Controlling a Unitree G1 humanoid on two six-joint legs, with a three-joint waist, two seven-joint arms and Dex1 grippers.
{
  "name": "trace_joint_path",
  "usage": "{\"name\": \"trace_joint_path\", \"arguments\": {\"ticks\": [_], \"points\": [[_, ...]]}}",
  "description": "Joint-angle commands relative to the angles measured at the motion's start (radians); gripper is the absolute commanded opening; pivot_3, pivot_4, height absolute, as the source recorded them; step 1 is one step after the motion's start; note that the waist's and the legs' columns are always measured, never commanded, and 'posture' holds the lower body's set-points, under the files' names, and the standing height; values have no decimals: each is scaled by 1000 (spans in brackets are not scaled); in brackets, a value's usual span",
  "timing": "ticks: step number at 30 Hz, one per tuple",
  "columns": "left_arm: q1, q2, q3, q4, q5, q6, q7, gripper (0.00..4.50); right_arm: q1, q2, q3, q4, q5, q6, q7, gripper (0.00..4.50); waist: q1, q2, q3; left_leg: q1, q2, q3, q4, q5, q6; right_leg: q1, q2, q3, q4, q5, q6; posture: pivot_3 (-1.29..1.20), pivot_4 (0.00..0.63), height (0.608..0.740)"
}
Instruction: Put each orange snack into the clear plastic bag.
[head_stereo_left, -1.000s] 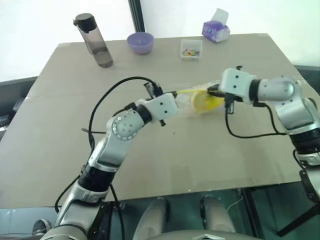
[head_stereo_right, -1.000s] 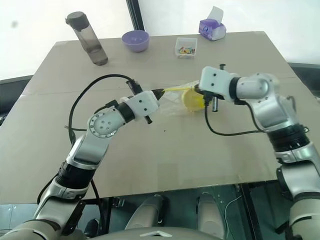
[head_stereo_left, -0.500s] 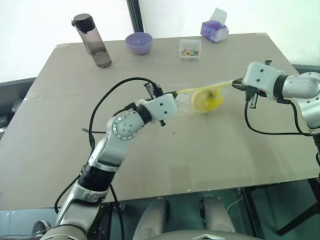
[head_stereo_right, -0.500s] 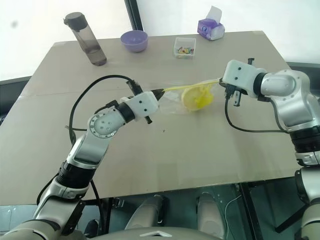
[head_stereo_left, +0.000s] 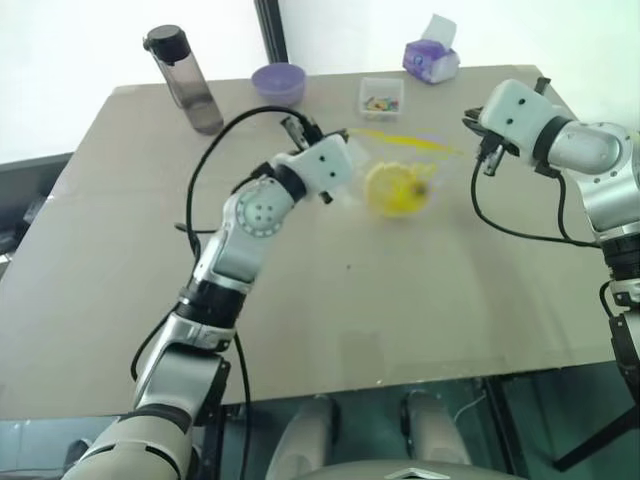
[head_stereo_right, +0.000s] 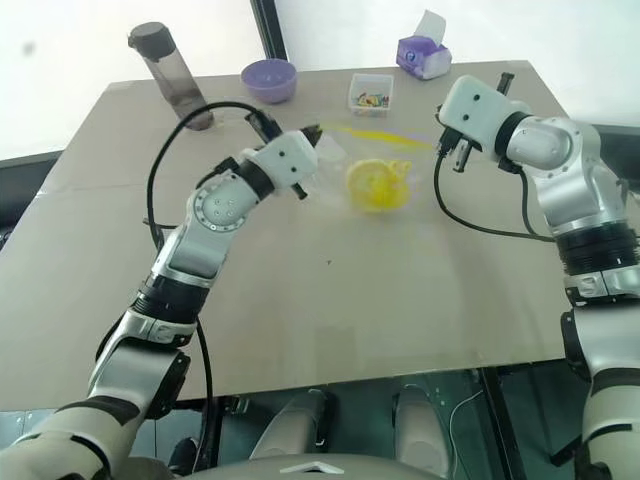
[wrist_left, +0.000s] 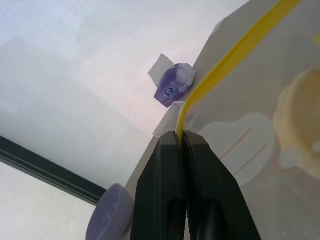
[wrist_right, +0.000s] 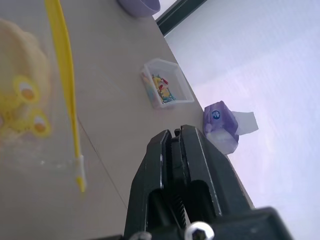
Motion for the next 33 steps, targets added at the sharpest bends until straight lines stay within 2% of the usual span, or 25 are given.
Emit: {"name": "trace_joint_path", "arguments": {"ticks": [1, 4, 8, 10, 14, 17, 19, 22, 25, 26, 28, 33], "points": [[97, 13, 19, -168, -65, 33, -71, 0, 81, -39, -65, -165, 76, 81, 74, 184, -1, 0, 0, 0, 0, 0, 0, 0, 0, 0, 0, 0, 0, 0, 0, 0, 150, 739], [229, 31, 13, -345, -155, 102, -172, 0, 188, -68, -97, -303, 152, 191, 153, 184, -2, 0, 0, 0, 0, 0, 0, 0, 0, 0, 0, 1, 0, 0, 0, 0, 150, 739], [415, 34, 13, -573, -333, 288, -279, 0, 301, -119, -140, -375, 168, 252, 171, 184, 1, 0, 0, 1, 0, 0, 3, 0, 1, 1, 0, 1, 5, 0, 0, 0, 150, 739], [497, 71, 4, -650, -394, 366, -334, 0, 353, -143, -156, -404, 184, 283, 183, 184, 1, 0, 0, 3, 0, 0, 3, -3, 4, 2, 0, 1, 6, 0, 0, 0, 150, 739], [561, 104, 23, -726, -480, 496, -360, 0, 421, -170, -180, -452, 218, 333, 208, 184, 3, 0, 0, 5, 0, 0, 4, -3, 5, 3, 0, 1, 9, 0, 0, 0, 150, 739], [610, 135, 27, -731, -481, 521, -354, 956, 484, -189, -206, -478, 252, 374, 226, 0, 2, 0, 0, 8, 1, 1, 4, -3, 5, 5, 0, 1, 9, 0, 0, 0, 150, 739], [639, 146, 28, -714, -465, 514, -337, 1794, 534, -191, -228, -497, 295, 399, 243, 0, 3, 0, 0, 8, 1, 1, 4, -3, 5, 6, 1, 1, 8, 0, 0, 0, 150, 739], [693, 126, 73, -671, -475, 494, -292, 3070, 629, -130, -313, -557, 441, 504, 248, 818, 6, 0, 0, 9, 1, 1, 4, -3, 5, 7, 0, 1, 8, 0, 0, 0, 150, 739], [738, 125, 124, -658, -500, 482, -288, 3199, 718, -102, -381, -620, 570, 632, 259, 2360, 8, 0, 0, 9, 1, 0, 4, -3, 5, 8, 0, 1, 7, 0, 0, 0, 150, 739], [762, 123, 157, -655, -523, 481, -293, 3199, 753, -81, -411, -632, 610, 661, 247, 2733, 10, 0, 0, 9, 1, 0, 4, -3, 5, 8, 0, 1, 7, 0, 0, 0, 150, 739], [806, 128, 213, -651, -563, 479, -305, 3199, 802, -45, -459, -633, 658, 675, 222, 2733, 10, 0, 0, 9, 2, 0, 3, -3, 5, 8, 1, 1, 7, 0, 0, 0, 150, 739], [873, 156, 330, -651, -634, 486, -331, 3199, 879, -43, -521, -606, 697, 676, 213, 2733, 15, 0, 0, 10, 1, 1, 3, -3, 5, 8, 1, 1, 6, 0, 0, 0, 150, 739]]}}
